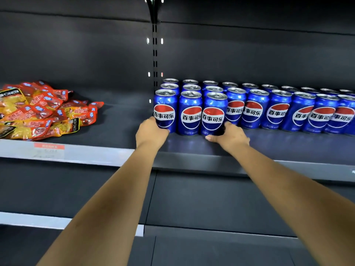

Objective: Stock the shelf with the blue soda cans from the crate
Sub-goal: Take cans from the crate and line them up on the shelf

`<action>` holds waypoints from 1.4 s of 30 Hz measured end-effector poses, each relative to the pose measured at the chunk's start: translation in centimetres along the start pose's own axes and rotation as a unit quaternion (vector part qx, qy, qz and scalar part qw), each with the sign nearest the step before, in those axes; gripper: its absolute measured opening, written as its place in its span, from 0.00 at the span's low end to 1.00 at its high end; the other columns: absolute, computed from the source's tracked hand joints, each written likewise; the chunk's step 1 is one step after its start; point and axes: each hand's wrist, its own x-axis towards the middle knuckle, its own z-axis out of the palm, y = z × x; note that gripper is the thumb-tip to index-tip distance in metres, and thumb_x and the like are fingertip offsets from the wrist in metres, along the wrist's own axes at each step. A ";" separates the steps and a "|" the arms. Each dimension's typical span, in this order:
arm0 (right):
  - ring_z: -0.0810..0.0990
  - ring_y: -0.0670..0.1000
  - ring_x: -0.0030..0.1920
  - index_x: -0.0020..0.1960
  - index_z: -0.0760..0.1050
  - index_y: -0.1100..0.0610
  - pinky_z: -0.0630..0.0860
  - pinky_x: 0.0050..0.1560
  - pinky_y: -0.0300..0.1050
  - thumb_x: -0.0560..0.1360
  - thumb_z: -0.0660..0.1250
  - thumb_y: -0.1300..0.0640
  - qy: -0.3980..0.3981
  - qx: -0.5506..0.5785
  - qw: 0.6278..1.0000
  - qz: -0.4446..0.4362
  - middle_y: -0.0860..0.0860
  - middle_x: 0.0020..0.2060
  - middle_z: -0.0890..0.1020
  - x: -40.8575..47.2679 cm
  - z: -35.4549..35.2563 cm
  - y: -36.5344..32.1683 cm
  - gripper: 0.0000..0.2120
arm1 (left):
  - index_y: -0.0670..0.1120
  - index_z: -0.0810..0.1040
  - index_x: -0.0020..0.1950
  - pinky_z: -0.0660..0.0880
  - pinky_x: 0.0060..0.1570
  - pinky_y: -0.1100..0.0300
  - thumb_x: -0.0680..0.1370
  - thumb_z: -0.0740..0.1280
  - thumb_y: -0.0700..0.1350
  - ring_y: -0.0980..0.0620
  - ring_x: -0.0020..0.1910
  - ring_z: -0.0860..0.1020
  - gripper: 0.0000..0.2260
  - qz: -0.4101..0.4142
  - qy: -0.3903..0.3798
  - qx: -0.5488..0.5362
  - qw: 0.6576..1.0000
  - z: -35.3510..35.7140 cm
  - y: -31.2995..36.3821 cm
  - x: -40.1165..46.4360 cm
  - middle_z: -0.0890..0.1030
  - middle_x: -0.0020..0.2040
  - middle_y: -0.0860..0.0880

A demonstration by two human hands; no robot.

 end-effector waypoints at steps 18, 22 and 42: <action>0.70 0.59 0.65 0.64 0.70 0.56 0.56 0.71 0.59 0.78 0.62 0.53 0.010 -0.190 0.963 -0.192 0.56 0.59 0.78 -10.3 -3.7 1.6 0.16 | 0.37 0.70 0.65 0.66 0.61 0.53 0.75 0.65 0.39 0.39 0.65 0.68 0.19 0.097 -0.055 0.154 0.982 -0.1 4.9 -11.5 0.72 0.63 0.38; 0.72 0.58 0.63 0.64 0.71 0.57 0.57 0.71 0.57 0.77 0.62 0.60 0.006 -0.185 0.956 -0.226 0.56 0.58 0.78 -13.5 -5.0 3.0 0.16 | 0.38 0.67 0.69 0.66 0.63 0.52 0.76 0.65 0.40 0.39 0.67 0.67 0.22 0.106 -0.050 0.172 0.978 0.1 6.5 -15.3 0.70 0.66 0.38; 0.79 0.59 0.50 0.69 0.67 0.57 0.78 0.47 0.48 0.78 0.59 0.59 -0.099 -0.090 0.967 -0.216 0.59 0.54 0.80 -27.4 -7.4 16.5 0.19 | 0.43 0.61 0.75 0.68 0.64 0.53 0.78 0.62 0.40 0.44 0.67 0.68 0.25 0.079 -0.101 0.184 0.974 5.4 5.8 -34.6 0.68 0.69 0.42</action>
